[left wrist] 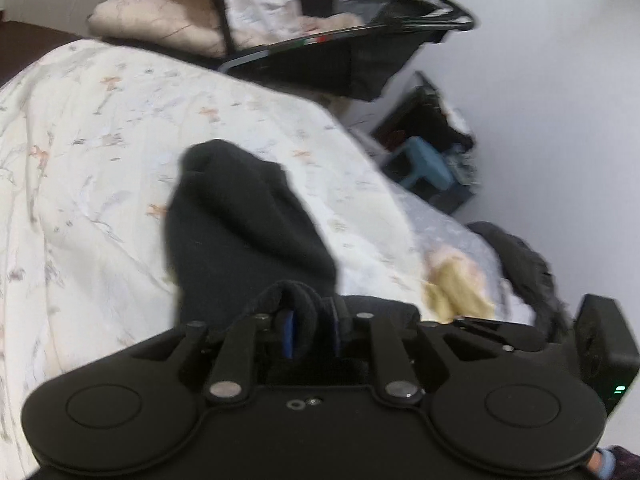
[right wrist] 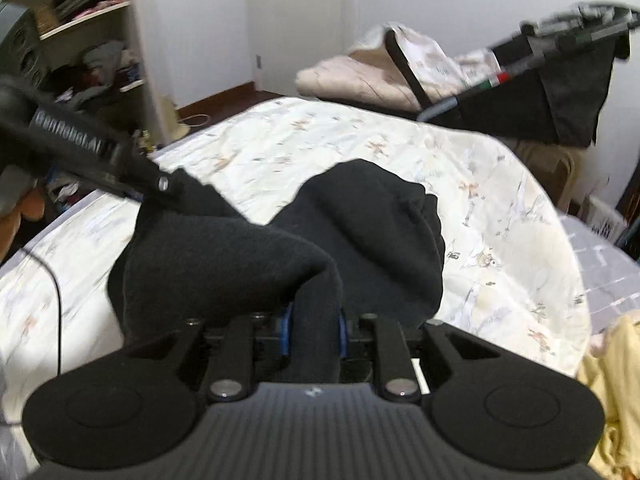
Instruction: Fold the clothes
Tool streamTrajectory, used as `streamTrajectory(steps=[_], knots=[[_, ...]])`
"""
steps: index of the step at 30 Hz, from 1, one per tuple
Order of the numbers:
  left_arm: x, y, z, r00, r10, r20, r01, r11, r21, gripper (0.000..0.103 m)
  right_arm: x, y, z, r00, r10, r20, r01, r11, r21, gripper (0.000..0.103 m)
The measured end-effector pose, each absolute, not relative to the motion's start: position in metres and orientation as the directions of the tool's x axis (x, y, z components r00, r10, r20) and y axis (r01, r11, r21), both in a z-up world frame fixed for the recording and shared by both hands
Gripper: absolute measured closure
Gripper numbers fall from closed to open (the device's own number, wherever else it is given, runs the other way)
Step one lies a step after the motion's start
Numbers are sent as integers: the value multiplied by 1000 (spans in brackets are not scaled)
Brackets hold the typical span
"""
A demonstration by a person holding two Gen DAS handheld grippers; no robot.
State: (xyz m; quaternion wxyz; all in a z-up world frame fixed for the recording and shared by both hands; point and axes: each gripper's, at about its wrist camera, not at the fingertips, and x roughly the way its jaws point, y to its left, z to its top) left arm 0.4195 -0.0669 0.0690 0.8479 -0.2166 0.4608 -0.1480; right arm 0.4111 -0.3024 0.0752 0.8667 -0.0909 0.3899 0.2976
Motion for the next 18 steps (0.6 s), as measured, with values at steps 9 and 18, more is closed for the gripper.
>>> streamTrajectory(steps=[9,18], knots=[[456,-47,1,423,-416,-805,-47,877,-477,60,478,-260,2,400,319,-859,-465,878,110,76],[420,-15,33,479,-342,-808,-78,901,-427,51,493,-304,-6,381,351,-856,-237,931,277,54]])
